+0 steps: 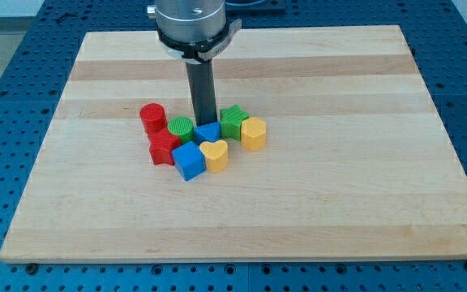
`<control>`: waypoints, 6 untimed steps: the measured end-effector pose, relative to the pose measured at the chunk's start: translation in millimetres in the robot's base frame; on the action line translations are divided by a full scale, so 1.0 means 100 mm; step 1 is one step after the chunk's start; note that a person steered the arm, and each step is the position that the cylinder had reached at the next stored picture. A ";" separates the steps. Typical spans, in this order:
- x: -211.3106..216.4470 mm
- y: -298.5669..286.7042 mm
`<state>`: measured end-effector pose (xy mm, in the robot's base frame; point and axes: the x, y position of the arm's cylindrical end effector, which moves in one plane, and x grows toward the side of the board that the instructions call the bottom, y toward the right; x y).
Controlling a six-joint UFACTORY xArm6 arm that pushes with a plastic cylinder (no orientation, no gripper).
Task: Move the yellow heart along with the blue cube slightly left
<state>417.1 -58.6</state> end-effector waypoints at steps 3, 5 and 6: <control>-0.72 0.87; 0.73 1.41; 0.94 1.05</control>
